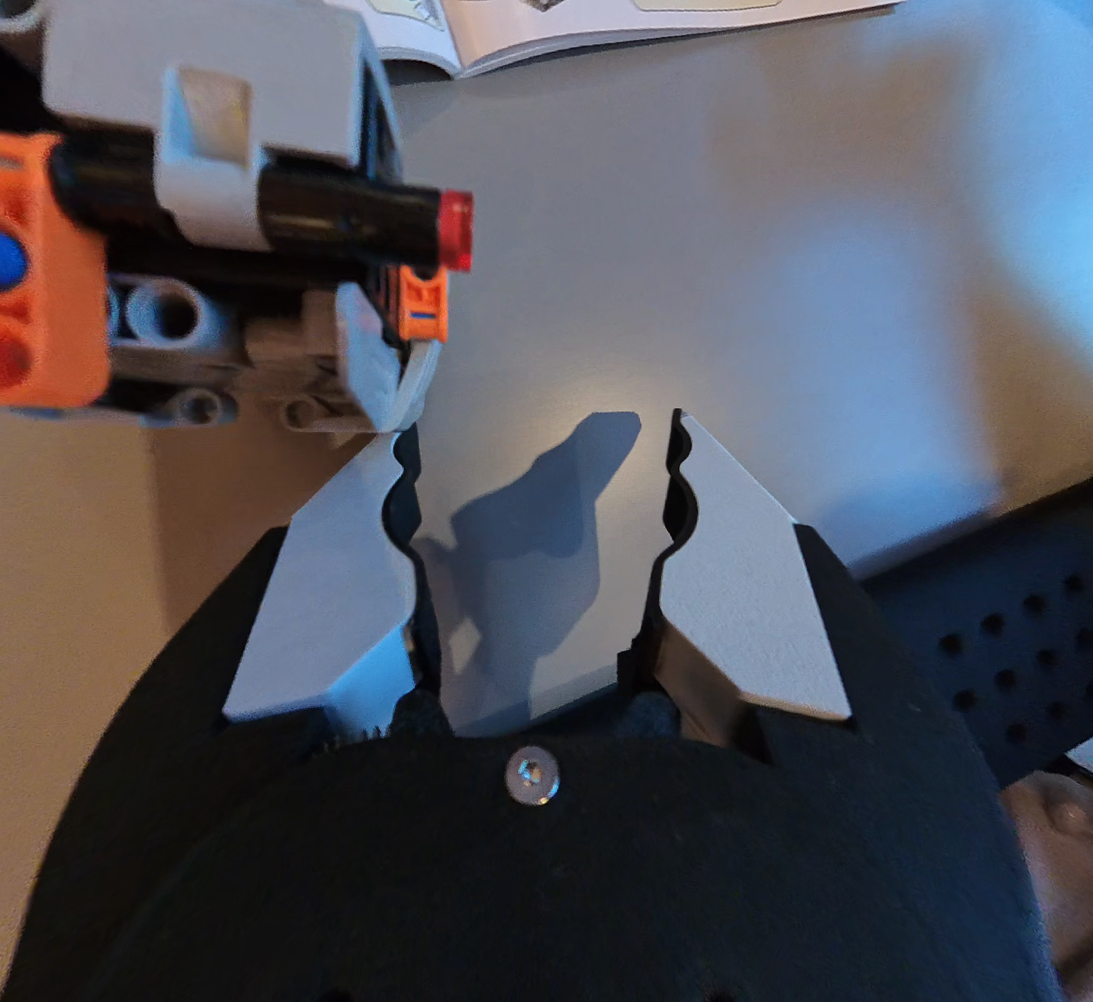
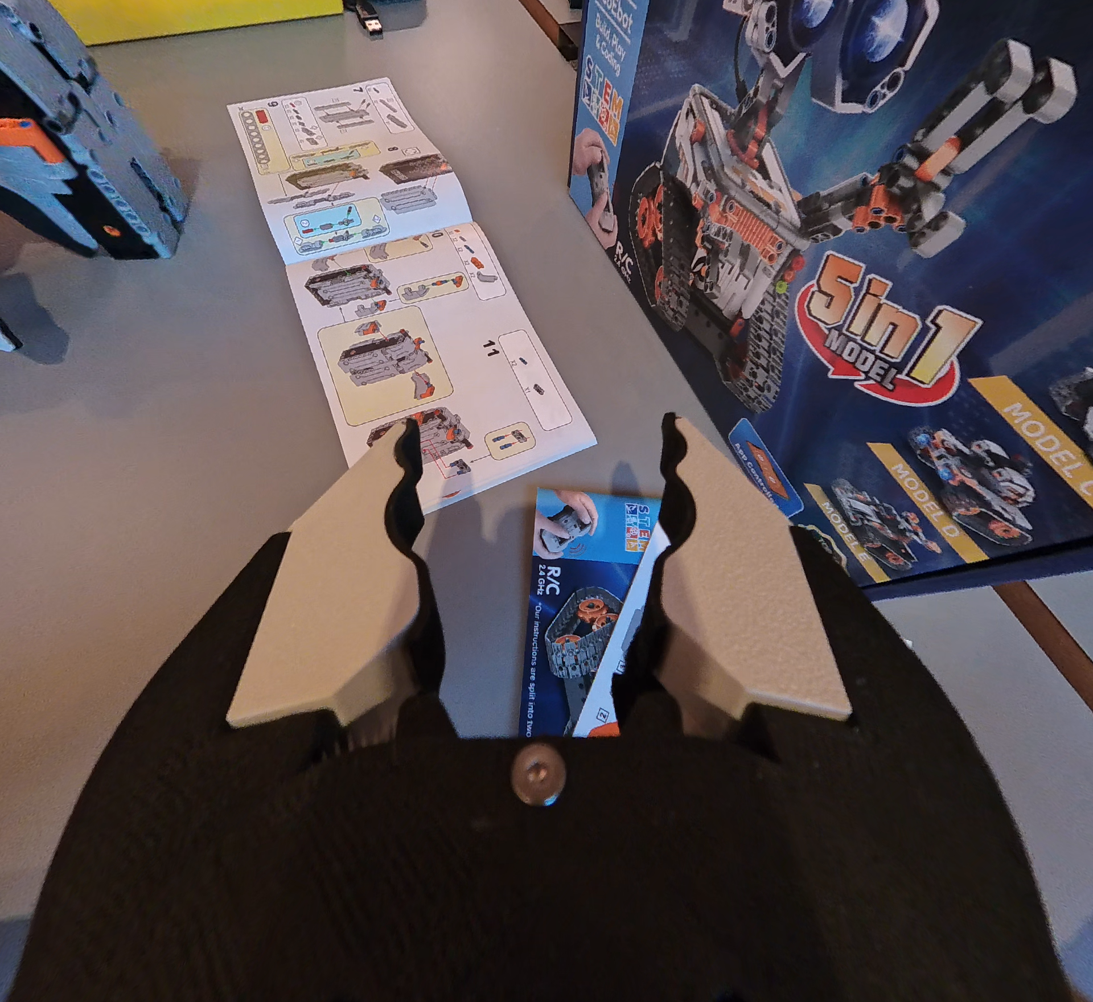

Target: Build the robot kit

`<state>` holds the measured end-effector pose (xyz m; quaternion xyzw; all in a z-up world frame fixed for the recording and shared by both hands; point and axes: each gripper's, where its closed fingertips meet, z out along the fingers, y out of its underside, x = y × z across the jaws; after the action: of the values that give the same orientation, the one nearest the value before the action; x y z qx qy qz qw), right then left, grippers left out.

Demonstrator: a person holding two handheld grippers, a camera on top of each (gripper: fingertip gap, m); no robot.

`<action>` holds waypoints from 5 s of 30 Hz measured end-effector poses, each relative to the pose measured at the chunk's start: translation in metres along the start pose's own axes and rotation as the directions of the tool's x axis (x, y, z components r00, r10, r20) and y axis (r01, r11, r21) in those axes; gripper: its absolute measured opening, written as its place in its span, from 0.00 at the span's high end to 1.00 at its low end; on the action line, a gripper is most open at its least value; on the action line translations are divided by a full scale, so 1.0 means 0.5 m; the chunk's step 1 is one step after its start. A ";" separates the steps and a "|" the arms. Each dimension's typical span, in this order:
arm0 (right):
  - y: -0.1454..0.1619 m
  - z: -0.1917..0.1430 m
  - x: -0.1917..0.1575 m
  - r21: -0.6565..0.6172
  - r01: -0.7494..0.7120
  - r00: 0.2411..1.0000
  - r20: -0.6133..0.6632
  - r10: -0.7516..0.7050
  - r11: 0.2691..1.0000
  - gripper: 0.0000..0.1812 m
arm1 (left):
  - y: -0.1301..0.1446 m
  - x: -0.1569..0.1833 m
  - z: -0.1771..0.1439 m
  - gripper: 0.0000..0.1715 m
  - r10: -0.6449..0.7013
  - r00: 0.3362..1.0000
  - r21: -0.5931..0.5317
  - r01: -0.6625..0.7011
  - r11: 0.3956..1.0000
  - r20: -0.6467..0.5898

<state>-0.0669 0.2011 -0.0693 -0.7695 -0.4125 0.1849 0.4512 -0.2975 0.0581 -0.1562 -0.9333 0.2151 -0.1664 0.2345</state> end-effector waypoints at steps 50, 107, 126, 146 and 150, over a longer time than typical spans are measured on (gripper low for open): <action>0.041 0.014 0.012 -0.081 -0.016 1.000 -0.003 0.016 0.997 0.55 | -0.122 -0.114 -0.073 0.52 0.460 0.888 0.580 -0.379 0.721 0.007; 0.069 0.013 0.024 -0.109 -0.049 0.999 -0.011 0.048 0.993 0.55 | -0.177 0.119 0.042 0.66 0.654 0.752 0.539 -0.516 0.665 -0.087; 0.076 0.022 0.020 -0.130 -0.049 0.999 0.004 0.050 0.990 0.55 | -0.167 0.052 0.030 0.66 0.660 0.751 0.522 -0.555 0.648 -0.021; -0.146 -0.263 0.123 0.563 0.161 0.908 -0.406 0.102 0.811 0.76 | -0.133 0.025 0.003 0.56 0.526 0.845 0.506 -0.412 0.758 -0.100; -0.193 -0.370 0.107 0.700 0.213 0.893 -0.423 0.156 0.682 0.78 | -0.134 0.039 -0.015 0.56 0.548 0.823 0.539 -0.397 0.743 -0.149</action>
<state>0.0410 0.1682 0.1143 -0.5391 -0.2005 0.1434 0.8054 -0.2624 0.0996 -0.1118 -0.7209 0.4309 -0.2878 0.4602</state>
